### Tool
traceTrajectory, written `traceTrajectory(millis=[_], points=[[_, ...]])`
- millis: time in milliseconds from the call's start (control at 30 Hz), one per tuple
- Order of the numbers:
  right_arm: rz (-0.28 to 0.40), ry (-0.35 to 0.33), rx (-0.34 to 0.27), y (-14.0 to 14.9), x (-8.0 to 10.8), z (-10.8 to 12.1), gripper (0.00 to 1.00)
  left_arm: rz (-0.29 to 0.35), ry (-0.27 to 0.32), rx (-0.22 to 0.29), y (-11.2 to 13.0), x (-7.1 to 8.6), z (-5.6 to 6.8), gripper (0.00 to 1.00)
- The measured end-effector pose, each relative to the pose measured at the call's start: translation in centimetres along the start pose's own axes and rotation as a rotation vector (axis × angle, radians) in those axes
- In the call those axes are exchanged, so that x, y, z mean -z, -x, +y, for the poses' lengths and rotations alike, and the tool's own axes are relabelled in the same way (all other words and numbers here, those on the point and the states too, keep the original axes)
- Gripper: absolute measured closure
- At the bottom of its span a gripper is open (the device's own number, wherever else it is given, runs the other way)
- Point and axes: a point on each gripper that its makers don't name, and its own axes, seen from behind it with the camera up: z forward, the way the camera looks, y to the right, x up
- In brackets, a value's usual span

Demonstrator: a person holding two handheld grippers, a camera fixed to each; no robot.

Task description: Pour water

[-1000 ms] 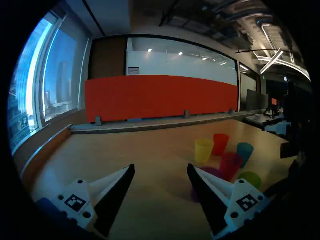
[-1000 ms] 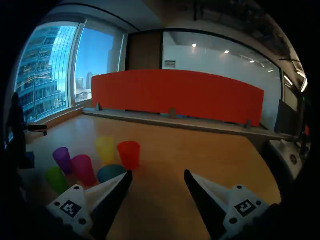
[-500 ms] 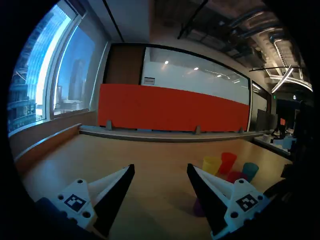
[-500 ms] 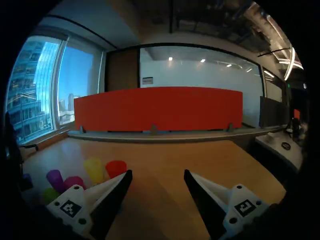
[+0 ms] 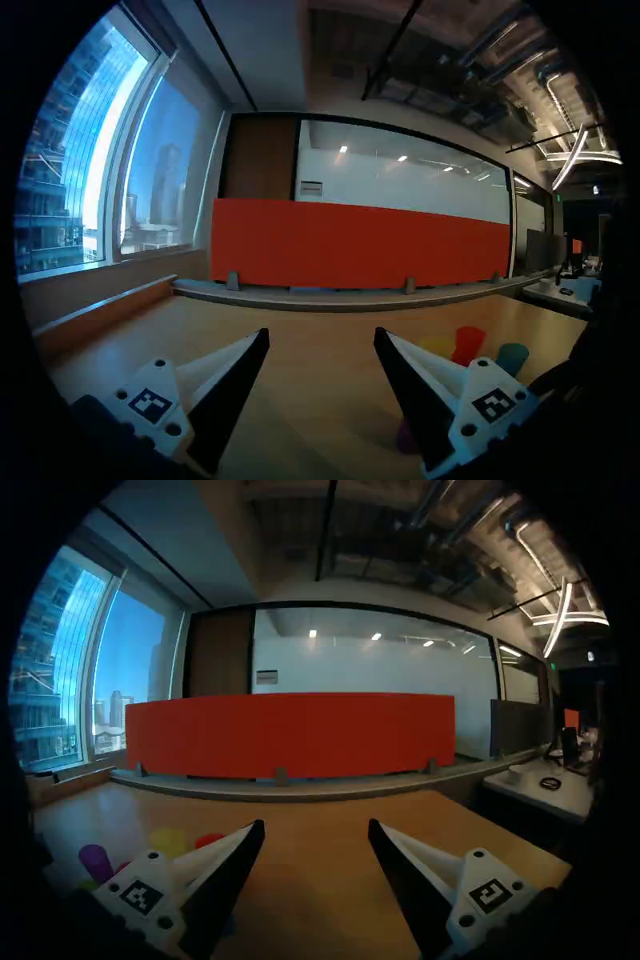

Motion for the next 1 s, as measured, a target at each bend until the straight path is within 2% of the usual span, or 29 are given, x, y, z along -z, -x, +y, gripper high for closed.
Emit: traceTrajectory(millis=[200,400,600,800,1000], points=[[-0.004,0.007,0.029,0.6,0.2,-0.3,0.00,0.037,-0.005,-0.016,-0.3,0.1,0.4,0.02],[-0.002,0.005,0.035,0.6,0.4,-0.6,0.00,0.046,-0.041,-0.039,0.5,0.3,-0.5,0.03],[-0.014,0.022,0.069,0.4,0.2,-0.4,0.00,0.054,-0.075,-0.071,1.1,0.5,-1.4,0.02],[-0.016,0.033,0.080,0.2,0.0,-0.3,0.00,0.050,-0.096,-0.082,2.3,0.4,-2.1,0.03],[-0.019,0.045,0.073,0.0,-0.3,-0.2,0.00,0.045,-0.104,-0.103,3.1,0.6,-2.1,0.03]])
